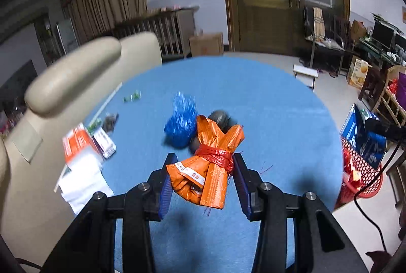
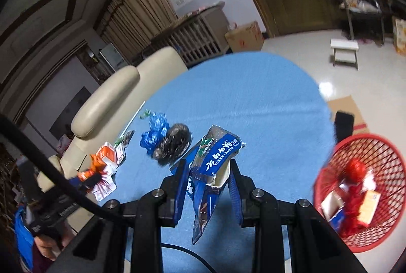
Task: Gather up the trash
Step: 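Lift the orange bundle and blue wrapper and carry them over the red basket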
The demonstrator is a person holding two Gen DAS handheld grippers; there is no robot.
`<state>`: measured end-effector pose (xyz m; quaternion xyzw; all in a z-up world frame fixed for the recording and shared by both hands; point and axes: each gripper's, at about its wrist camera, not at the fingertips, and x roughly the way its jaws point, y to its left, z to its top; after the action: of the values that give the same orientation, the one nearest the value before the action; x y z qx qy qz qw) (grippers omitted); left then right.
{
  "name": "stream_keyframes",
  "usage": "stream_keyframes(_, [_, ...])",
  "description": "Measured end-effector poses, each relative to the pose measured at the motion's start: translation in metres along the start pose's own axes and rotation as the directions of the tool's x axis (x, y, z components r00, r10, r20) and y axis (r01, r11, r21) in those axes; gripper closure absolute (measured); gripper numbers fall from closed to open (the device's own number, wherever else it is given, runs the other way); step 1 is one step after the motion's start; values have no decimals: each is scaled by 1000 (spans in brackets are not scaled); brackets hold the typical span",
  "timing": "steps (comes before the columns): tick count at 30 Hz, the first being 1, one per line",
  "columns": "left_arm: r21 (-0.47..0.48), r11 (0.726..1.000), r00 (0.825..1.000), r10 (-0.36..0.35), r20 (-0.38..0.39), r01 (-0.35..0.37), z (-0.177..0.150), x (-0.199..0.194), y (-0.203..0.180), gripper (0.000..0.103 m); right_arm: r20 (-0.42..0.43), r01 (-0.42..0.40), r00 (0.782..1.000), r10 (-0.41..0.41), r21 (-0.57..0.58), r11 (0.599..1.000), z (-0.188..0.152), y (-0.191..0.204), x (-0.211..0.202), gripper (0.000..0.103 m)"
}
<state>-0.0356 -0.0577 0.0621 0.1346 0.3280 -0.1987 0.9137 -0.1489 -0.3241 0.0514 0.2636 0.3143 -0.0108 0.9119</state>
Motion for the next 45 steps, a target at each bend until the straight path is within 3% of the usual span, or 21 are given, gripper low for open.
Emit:
stream_keyframes(7, [31,999,998,14,56,-15,15,-22,-32,57,92,29,996,-21,-82,996,-4,3,-49,70])
stream_keyframes(15, [40,999,997,32,65,-35,21,-31,-59,57,133,46,991,-28,-131,990,-14,-1,-76,70])
stream_keyframes(45, [146,989,1000,-25,19,22,38,-7,-138,57,165,59,984,-64,37,998,-11,-78,-93,70])
